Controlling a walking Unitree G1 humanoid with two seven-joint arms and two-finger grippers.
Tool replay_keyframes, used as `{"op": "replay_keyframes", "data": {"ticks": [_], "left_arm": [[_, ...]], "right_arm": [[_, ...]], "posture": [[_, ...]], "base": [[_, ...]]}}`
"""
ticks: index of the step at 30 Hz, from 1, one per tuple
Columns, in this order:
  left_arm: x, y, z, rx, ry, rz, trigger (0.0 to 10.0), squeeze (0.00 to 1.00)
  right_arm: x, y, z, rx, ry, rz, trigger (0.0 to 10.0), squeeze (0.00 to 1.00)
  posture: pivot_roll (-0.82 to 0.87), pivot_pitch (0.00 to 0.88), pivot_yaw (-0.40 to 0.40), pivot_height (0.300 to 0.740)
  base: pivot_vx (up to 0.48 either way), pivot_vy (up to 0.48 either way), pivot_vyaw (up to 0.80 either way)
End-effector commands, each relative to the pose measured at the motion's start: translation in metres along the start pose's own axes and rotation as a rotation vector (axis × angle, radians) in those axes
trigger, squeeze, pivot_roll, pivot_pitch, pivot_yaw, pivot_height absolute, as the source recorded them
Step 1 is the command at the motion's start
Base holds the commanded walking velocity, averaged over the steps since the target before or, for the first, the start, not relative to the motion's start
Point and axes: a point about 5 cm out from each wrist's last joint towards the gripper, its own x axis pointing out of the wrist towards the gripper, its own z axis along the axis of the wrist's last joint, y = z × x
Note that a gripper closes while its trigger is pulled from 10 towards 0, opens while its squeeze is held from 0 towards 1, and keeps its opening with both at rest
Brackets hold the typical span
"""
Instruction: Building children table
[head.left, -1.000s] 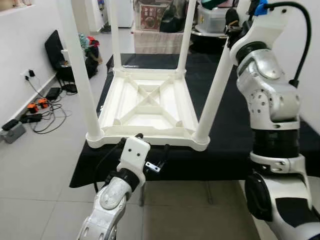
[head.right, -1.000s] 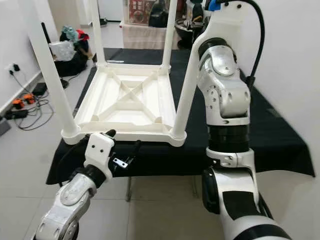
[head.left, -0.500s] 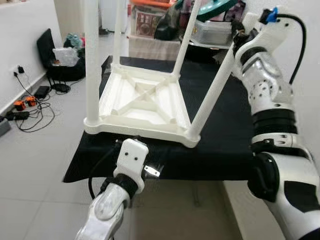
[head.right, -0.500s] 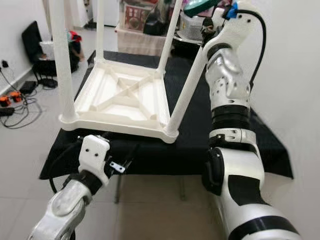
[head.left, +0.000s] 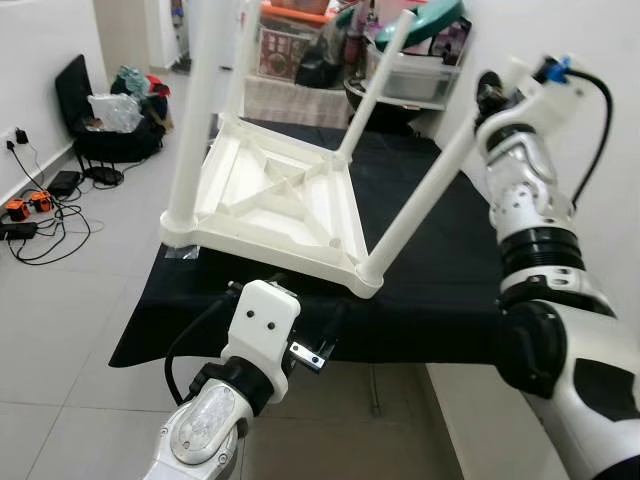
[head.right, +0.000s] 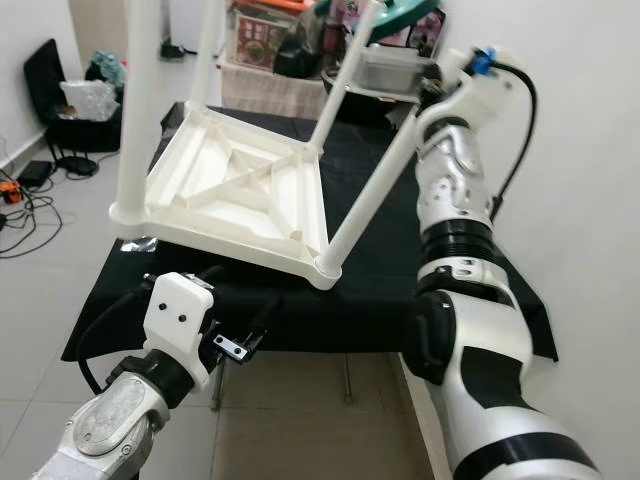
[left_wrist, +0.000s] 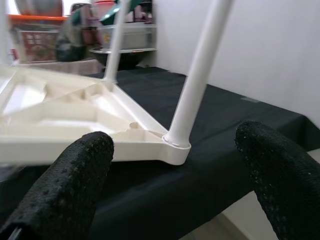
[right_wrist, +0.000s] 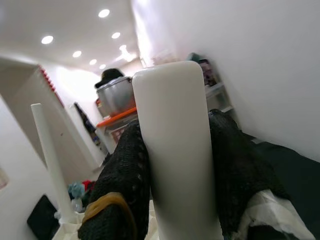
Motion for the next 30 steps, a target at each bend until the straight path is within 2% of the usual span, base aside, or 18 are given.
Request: {"op": "replay_keyframes", "data": {"ticks": [1, 4, 5, 6, 8, 12, 13, 14, 15, 16, 19, 22, 23, 24, 25, 28, 30], "left_arm": [[-0.001, -0.003, 0.0, -0.007, 0.017, -0.012, 10.0, 0.0], [0.0, -0.002, 0.003, 0.007, 0.017, -0.013, 10.0, 0.0], [0.0, -0.002, 0.003, 0.007, 0.017, -0.013, 10.0, 0.0], [0.0, -0.001, 0.003, 0.01, 0.016, -0.011, 10.0, 0.0], [0.003, 0.0, 0.006, 0.014, 0.008, -0.014, 10.0, 0.0], [0.005, 0.0, 0.006, 0.016, 0.007, -0.018, 10.0, 0.0], [0.006, 0.0, 0.007, 0.016, 0.006, -0.02, 10.0, 0.0], [0.007, 0.0, 0.008, 0.019, 0.004, -0.023, 10.0, 0.0], [0.007, 0.0, 0.008, 0.019, 0.004, -0.023, 10.0, 0.0], [0.007, 0.0, 0.008, 0.02, 0.006, -0.024, 10.0, 0.0], [0.007, 0.0, 0.009, 0.021, 0.008, -0.023, 10.0, 0.0], [0.01, 0.002, 0.009, 0.032, 0.009, -0.021, 10.0, 0.0], [0.011, 0.002, 0.01, 0.034, 0.009, -0.021, 10.0, 0.0], [0.011, 0.002, 0.01, 0.032, 0.006, -0.019, 10.0, 0.0], [0.011, 0.002, 0.01, 0.032, 0.006, -0.019, 10.0, 0.0], [0.012, 0.0, 0.011, 0.028, 0.001, -0.02, 10.0, 0.0], [0.012, 0.0, 0.011, 0.029, 0.001, -0.022, 10.0, 0.0]], "right_arm": [[-0.055, -0.073, -0.136, 0.166, 0.543, -0.379, 0.0, 0.0], [-0.047, -0.099, -0.106, 0.291, 0.406, -0.431, 0.0, 0.0], [-0.047, -0.099, -0.106, 0.291, 0.406, -0.431, 0.0, 0.0], [-0.047, -0.106, -0.1, 0.3, 0.385, -0.448, 0.0, 0.0], [-0.052, -0.118, -0.103, 0.306, 0.391, -0.483, 0.0, 0.0], [-0.056, -0.12, -0.109, 0.282, 0.422, -0.482, 0.0, 0.0], [-0.058, -0.117, -0.115, 0.247, 0.447, -0.457, 0.0, 0.0], [-0.058, -0.109, -0.121, 0.226, 0.463, -0.406, 10.0, 0.0], [-0.058, -0.109, -0.121, 0.226, 0.463, -0.406, 10.0, 0.0], [-0.057, -0.097, -0.128, 0.206, 0.499, -0.343, 10.0, 0.0], [-0.057, -0.089, -0.131, 0.198, 0.52, -0.303, 10.0, 0.0], [-0.043, -0.028, -0.133, 0.259, 0.533, -0.09, 10.0, 0.0], [-0.041, -0.015, -0.133, 0.273, 0.541, -0.048, 10.0, 0.0], [-0.042, -0.004, -0.137, 0.244, 0.57, -0.022, 10.0, 0.0], [-0.042, -0.004, -0.137, 0.244, 0.57, -0.022, 10.0, 0.0], [-0.047, 0.018, -0.147, 0.209, 0.621, 0.03, 10.0, 0.0], [-0.048, 0.024, -0.149, 0.214, 0.627, 0.042, 10.0, 0.0]], "posture": [[0.13, 0.27, -0.065, 0.74], [0.14, 0.262, -0.073, 0.74], [0.14, 0.262, -0.073, 0.74], [0.13, 0.257, -0.067, 0.74], [0.13, 0.25, -0.066, 0.74], [0.13, 0.238, -0.064, 0.74], [0.13, 0.228, -0.063, 0.74], [0.13, 0.226, -0.061, 0.74], [0.13, 0.226, -0.061, 0.74], [0.13, 0.221, -0.059, 0.74], [0.13, 0.221, -0.059, 0.74], [0.12, 0.206, -0.063, 0.74], [0.12, 0.206, -0.063, 0.74], [0.11, 0.202, -0.064, 0.74], [0.11, 0.202, -0.064, 0.74], [0.12, 0.201, -0.072, 0.74], [0.12, 0.201, -0.072, 0.74]], "base": [[0.0, 0.0, 0.0], [0.0, 0.0, 0.0], [0.0, 0.0, 0.0], [0.0, 0.0, 0.0], [0.0, 0.0, 0.0], [0.0, 0.0, 0.0], [0.0, 0.0, 0.0], [0.0, 0.0, 0.0], [0.0, 0.0, 0.0], [0.0, 0.0, 0.0], [0.0, 0.0, 0.0], [0.0, 0.0, 0.0], [0.0, 0.0, 0.0], [0.0, 0.0, 0.0], [0.0, 0.0, 0.0], [0.0, 0.0, 0.0], [0.0, 0.0, 0.0]]}}
